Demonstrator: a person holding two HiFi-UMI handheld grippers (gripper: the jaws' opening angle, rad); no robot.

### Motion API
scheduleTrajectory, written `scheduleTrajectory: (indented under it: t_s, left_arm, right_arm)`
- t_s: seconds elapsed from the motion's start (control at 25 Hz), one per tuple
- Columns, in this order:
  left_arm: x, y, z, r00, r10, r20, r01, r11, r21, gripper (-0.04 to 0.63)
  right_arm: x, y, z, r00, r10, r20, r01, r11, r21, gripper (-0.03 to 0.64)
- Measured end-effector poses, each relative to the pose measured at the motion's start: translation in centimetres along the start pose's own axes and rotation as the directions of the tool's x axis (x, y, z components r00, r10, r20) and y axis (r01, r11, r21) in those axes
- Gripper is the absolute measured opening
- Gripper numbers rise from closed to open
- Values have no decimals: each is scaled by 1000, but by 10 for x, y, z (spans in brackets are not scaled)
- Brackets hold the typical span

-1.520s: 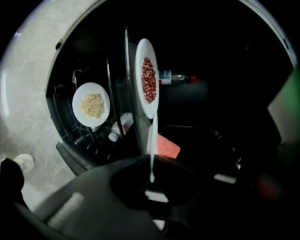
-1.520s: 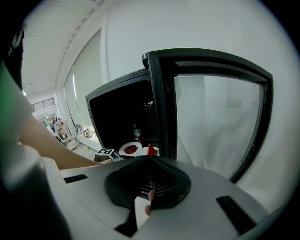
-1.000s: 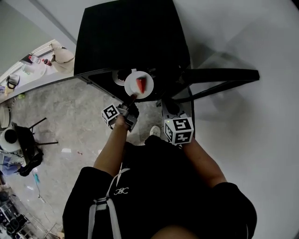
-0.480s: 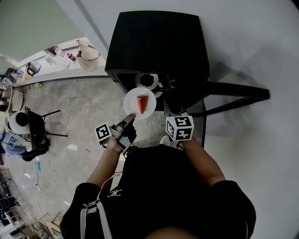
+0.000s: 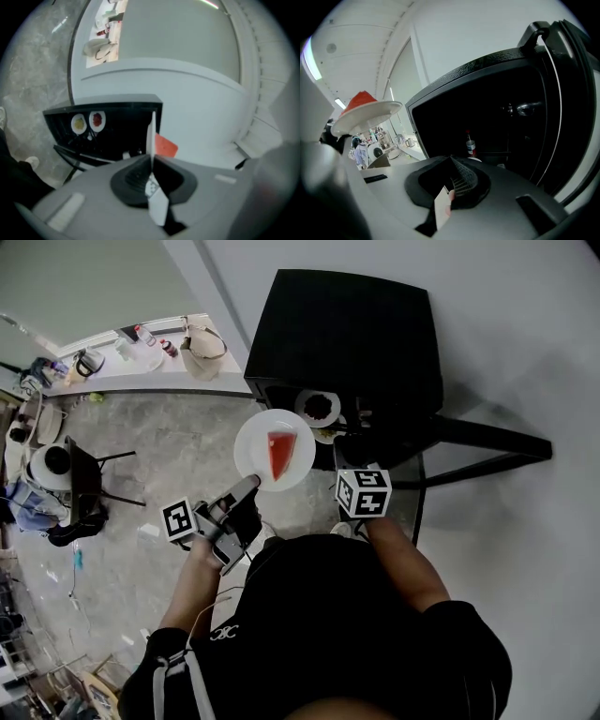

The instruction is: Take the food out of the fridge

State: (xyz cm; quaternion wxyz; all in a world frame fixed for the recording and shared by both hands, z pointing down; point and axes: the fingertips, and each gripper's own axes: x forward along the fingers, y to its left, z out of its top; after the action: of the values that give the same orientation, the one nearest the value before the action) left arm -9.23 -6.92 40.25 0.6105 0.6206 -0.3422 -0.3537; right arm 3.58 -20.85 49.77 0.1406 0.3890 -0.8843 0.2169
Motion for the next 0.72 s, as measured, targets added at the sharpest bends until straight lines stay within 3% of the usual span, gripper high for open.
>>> scheduleTrajectory:
  t_s: [0.36,0.72]
  left_arm:
    - [6,-54,27,998,-23,56,21,999,46,15]
    - [56,-72,79,995,-49,84,42,996,83,15]
  right_arm:
    - [11,20,-2,1000,23,-13,-23,1000,9,-3]
    - [9,20,-2,1000,0,-5,0,1000,21,-3]
